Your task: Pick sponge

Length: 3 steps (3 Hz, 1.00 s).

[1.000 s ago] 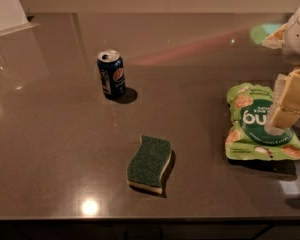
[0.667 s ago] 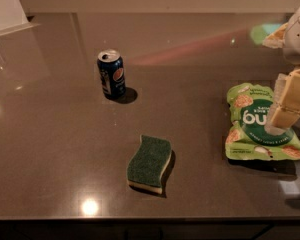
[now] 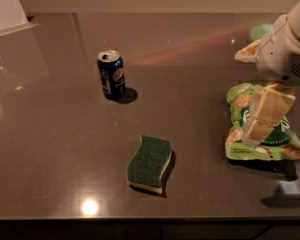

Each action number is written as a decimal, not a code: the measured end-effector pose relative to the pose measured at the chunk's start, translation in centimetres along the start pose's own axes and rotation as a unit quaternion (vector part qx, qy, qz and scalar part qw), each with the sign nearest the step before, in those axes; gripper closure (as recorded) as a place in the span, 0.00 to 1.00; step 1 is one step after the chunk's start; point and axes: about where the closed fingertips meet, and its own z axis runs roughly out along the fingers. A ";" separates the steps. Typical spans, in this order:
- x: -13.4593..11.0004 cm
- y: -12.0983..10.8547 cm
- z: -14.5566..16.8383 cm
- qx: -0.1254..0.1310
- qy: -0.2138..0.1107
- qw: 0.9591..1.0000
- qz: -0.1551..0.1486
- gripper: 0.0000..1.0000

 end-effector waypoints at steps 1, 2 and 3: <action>-2.1 1.5 3.2 -0.030 -0.031 0.999 -0.023 0.00; -4.3 2.8 6.5 -0.057 -0.048 0.996 -0.040 0.00; -6.2 3.8 8.9 -0.074 -0.057 0.994 -0.053 0.00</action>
Offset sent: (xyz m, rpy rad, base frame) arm -0.0057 0.0976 -0.0910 0.1256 0.1271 0.1907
